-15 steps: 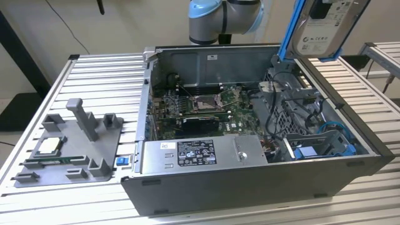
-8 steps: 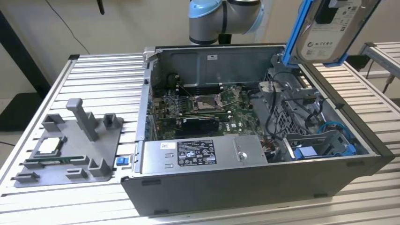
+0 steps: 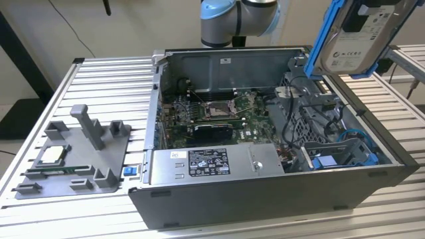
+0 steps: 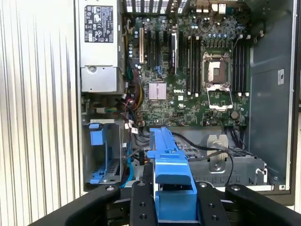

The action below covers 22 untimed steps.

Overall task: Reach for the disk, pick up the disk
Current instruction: 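Pick up the disk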

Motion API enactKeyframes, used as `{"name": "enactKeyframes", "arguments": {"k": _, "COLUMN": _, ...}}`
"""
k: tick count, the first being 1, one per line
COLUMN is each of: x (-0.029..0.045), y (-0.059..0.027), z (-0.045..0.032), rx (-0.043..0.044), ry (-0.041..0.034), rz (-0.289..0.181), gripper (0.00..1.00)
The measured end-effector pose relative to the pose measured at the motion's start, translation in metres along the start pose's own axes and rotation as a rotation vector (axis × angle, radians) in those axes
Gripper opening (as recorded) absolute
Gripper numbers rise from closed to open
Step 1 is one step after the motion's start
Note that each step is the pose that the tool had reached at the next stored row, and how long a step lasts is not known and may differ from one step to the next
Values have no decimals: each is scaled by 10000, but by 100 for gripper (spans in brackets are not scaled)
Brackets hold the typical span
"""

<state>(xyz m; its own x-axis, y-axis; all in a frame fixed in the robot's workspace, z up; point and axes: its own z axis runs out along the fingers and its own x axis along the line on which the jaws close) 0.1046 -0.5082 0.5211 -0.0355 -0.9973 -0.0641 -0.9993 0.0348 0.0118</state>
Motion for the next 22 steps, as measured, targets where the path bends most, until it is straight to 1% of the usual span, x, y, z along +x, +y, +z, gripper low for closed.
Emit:
{"name": "enactKeyframes", "arguments": {"k": 6, "x": 190, "y": -6, "z": -4, "rx": 0, "ry": 0, "rz": 1, "gripper": 0}}
{"name": "enactKeyframes", "arguments": {"k": 22, "x": 662, "y": -23, "z": -3, "rx": 0, "ry": 0, "rz": 0, "gripper": 0}}
